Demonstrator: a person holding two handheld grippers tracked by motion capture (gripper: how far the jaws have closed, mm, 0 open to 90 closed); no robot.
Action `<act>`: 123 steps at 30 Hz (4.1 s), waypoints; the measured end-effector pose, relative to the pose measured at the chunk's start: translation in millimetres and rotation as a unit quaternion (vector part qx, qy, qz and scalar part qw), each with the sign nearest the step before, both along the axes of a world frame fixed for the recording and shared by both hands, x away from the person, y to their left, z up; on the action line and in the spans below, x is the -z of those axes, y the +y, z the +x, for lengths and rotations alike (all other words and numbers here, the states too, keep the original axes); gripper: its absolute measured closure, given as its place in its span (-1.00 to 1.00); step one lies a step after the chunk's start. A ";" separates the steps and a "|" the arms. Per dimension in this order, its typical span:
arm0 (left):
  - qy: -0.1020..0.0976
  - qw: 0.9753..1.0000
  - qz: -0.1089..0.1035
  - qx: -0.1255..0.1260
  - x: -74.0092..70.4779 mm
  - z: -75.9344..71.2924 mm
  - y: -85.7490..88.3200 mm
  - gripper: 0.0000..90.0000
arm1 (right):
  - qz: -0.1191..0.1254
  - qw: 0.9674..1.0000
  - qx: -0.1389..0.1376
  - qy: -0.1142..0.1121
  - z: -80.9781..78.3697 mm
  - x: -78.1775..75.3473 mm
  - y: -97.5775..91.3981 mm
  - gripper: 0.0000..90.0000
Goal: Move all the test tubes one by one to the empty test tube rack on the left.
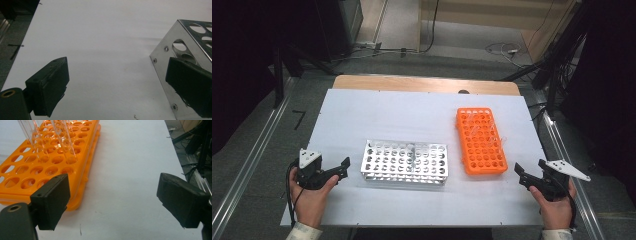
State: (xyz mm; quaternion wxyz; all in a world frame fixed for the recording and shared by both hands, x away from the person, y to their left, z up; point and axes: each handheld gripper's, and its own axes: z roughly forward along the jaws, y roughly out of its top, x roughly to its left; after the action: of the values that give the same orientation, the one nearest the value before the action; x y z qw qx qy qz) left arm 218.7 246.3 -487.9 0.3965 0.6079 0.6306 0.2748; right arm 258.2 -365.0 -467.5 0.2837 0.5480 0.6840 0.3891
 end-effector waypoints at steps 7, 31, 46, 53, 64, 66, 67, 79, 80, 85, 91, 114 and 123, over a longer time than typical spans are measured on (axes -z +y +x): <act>0.001 1.000 0.004 0.002 0.2 0.2 -0.9 -0.89 | 0.000 1.000 -0.008 -0.001 2.4 -0.5 4.0 -0.76; 0.003 1.000 0.008 0.001 1.1 1.2 -1.8 -0.88 | -0.004 1.000 -0.031 -0.002 18.4 -0.6 21.6 -0.64; 0.004 1.000 0.009 -0.001 1.6 1.4 -1.9 -0.87 | -0.004 0.998 -0.067 -0.017 35.6 -1.9 41.1 -0.09; 0.004 1.000 0.009 -0.001 1.4 1.1 -1.4 -0.87 | -0.009 0.997 -0.079 -0.016 45.6 0.6 49.0 0.15; 0.003 1.000 0.010 -0.001 0.8 0.3 -0.5 -0.87 | -0.021 0.996 -0.090 -0.010 56.2 6.1 57.0 0.63; 0.002 1.000 0.009 -0.001 0.7 0.1 -0.5 -0.87 | -0.020 0.996 -0.091 -0.013 55.6 4.4 57.2 0.63; 0.002 1.000 0.008 -0.001 0.6 0.0 -0.7 -0.87 | -0.020 0.996 -0.091 -0.013 55.6 4.4 57.2 0.63; -0.014 1.000 0.009 0.013 -9.4 -4.5 -8.0 -0.87 | 0.006 0.994 -0.095 -0.046 34.2 -24.6 52.0 0.63; -0.015 1.000 0.010 0.018 -10.9 -5.0 -9.4 -0.87 | 0.006 0.994 -0.098 -0.046 31.4 -25.7 52.1 0.63; -0.020 0.999 0.001 0.040 -18.4 -8.3 -18.9 -0.87 | 0.011 0.993 -0.106 -0.041 17.0 -29.5 50.1 0.63; -0.027 0.998 -0.008 0.063 -27.8 -11.6 -30.1 -0.81 | 0.015 0.992 -0.120 -0.033 4.6 -31.8 52.9 0.63; -0.043 0.976 -0.024 0.214 -58.5 -10.4 -123.4 -0.44 | 0.014 0.969 -0.244 -0.021 -19.8 -36.0 130.5 0.63; -0.057 0.958 -0.034 0.277 -75.3 -5.4 -170.2 -0.31 | 0.012 0.960 -0.280 -0.013 -26.2 -36.9 152.8 0.63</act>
State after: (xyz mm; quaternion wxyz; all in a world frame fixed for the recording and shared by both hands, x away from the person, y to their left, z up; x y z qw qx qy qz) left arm 213.3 76.2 -412.6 0.5130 0.7284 0.4225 0.1665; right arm 232.0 -212.1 -430.7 0.1654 0.3327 0.8019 0.4679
